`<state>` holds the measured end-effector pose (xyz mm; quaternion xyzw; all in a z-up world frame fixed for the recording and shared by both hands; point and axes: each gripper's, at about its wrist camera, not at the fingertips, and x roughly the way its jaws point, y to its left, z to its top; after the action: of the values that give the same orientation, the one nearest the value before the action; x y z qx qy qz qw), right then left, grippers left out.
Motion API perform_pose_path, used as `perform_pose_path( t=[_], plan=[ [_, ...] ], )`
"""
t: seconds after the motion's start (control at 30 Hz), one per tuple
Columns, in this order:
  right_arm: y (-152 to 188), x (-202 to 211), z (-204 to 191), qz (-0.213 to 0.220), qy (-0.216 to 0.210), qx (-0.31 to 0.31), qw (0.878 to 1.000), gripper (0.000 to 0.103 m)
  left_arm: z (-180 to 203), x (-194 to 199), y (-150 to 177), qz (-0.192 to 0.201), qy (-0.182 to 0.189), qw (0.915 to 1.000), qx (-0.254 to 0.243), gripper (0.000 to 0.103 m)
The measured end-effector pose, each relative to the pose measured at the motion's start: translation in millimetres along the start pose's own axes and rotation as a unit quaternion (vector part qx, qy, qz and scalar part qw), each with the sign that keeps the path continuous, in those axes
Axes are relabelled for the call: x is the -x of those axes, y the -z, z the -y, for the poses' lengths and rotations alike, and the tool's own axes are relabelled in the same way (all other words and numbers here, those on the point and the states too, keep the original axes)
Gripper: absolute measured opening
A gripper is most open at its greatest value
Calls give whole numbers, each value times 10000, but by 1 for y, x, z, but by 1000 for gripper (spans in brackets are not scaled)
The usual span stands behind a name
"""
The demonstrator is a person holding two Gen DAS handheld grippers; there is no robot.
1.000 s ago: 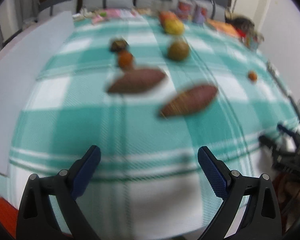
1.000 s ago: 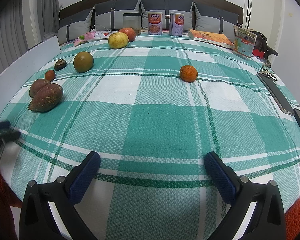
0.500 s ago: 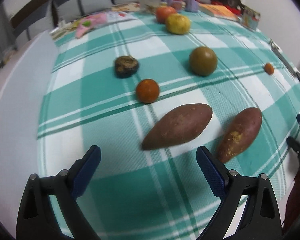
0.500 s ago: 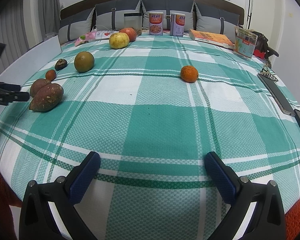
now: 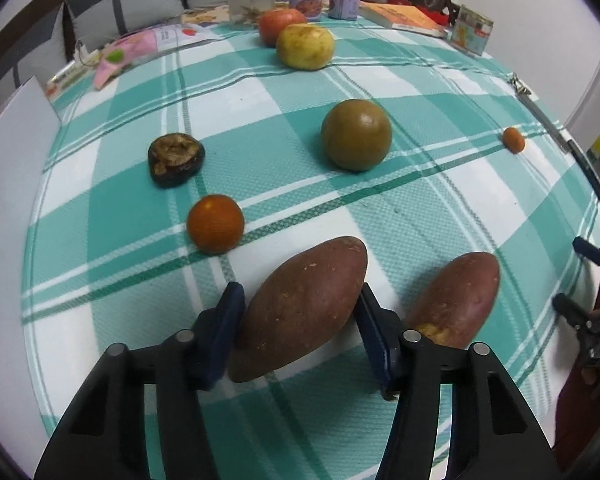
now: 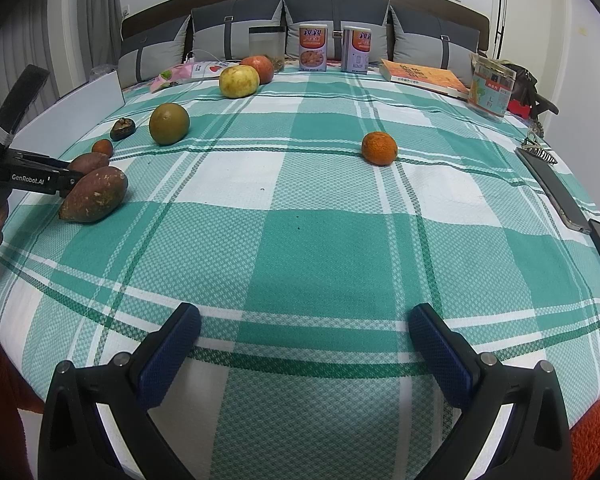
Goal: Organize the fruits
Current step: 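Lower the left tool onto the larger sweet potato and close on it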
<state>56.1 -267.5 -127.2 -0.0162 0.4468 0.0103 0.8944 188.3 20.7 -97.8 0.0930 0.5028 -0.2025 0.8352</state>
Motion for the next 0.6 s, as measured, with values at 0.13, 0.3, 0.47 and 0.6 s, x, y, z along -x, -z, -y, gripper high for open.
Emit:
perform_pose_path(
  t=[0.13,0.3,0.47,0.6],
  plan=[
    [0,0,0,0,-2,3,10000,103,-11,14,18,-7,-216,9977,647,53],
    [0,0,0,3,0,1,10000,103,-43,34,53,34,-521,9850,1647,53],
    [0,0,0,-4,2,-4,10000,103,-55,40,68,138,-413,9852,1656,55],
    [-1,0,-1,-77,-33,7,10000,103,-51,42,67,233,-550,9877,1448,70]
  ],
)
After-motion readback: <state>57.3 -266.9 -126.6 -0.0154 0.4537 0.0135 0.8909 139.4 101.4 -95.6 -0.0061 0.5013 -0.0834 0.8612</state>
